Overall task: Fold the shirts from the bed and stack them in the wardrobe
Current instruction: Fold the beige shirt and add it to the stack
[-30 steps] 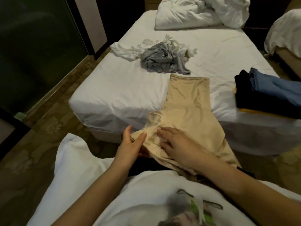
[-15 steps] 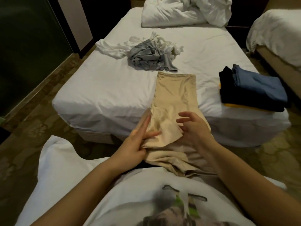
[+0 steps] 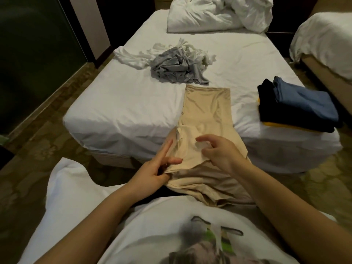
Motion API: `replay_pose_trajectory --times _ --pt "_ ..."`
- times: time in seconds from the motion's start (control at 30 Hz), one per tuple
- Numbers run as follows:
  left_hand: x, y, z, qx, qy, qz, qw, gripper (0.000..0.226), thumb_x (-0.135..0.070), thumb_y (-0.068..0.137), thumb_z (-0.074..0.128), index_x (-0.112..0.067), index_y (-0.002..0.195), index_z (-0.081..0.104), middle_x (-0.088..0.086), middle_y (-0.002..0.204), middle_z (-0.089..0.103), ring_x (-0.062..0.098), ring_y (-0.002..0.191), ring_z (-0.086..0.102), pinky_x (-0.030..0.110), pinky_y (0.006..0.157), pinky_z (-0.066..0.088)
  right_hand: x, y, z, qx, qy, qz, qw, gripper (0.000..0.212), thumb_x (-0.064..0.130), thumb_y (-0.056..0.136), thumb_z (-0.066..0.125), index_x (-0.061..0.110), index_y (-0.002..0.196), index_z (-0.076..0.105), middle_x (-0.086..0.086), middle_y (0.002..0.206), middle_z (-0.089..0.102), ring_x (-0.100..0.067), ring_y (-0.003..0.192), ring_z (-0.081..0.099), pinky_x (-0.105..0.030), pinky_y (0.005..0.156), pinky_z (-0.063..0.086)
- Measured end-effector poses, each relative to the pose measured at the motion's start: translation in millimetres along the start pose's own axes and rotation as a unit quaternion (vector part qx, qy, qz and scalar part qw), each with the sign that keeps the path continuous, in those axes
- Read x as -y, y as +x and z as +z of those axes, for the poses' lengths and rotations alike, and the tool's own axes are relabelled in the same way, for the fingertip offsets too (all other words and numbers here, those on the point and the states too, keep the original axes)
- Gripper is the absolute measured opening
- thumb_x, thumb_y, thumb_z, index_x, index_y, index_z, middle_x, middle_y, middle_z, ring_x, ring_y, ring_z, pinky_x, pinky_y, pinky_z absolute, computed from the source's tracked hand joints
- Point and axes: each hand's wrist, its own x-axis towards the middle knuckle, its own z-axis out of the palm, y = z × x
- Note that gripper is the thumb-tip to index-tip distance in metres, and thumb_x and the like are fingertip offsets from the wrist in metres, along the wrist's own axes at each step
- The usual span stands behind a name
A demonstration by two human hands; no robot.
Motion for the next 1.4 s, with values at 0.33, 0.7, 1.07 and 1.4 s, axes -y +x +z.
replay_pose_trajectory --times 0.33,0.7,1.07,1.4 --pt "0.3 8.9 -3.6 -0.034 0.045 0.027 0.998 0.047 -0.047 0.081 0.055 -0.057 0.123 0.036 -0.016 0.116 0.048 0.007 0.088 0.051 0.013 0.083 0.04 9.1 30.5 -7.5 0.048 -0.061 0.059 0.995 0.05 0.023 0.094 0.053 0.023 0.142 0.037 -0.011 0.109 0.06 -0.026 0.093 0.059 -0.026 0.074 0.045" --pt "5.7 15.0 -1.2 -0.08 0.173 0.014 0.982 0.043 -0.023 0.088 0.063 -0.029 0.13 0.053 -0.015 0.088 0.046 0.0 0.073 0.049 0.005 0.068 0.033 -4.9 58.1 8.3 -0.033 -0.06 -0.012 0.998 0.058 0.021 0.092 0.055 0.025 0.144 0.029 -0.005 0.1 0.059 -0.021 0.086 0.056 -0.026 0.072 0.042" --pt "7.3 11.8 -15.9 0.068 0.211 0.103 0.97 0.093 -0.09 0.056 0.042 -0.032 0.127 0.057 -0.031 0.145 0.004 -0.003 0.133 0.005 0.018 0.107 0.008 27.4 -42.6 14.9 0.206 -0.36 -0.101 0.904 0.038 0.063 0.071 0.065 0.029 0.087 0.06 0.01 0.083 0.062 -0.01 0.079 0.056 -0.028 0.071 0.046" --pt "6.5 16.1 -15.5 0.068 0.15 0.146 0.976 0.064 -0.059 0.059 0.075 -0.02 0.11 0.07 -0.019 0.124 0.057 -0.014 0.133 0.017 0.001 0.103 0.015 29.1 -25.9 6.7 0.196 -0.309 -0.123 0.922 0.007 0.031 0.093 0.052 0.025 0.091 0.055 0.004 0.086 0.055 -0.012 0.08 0.048 -0.02 0.061 0.034"
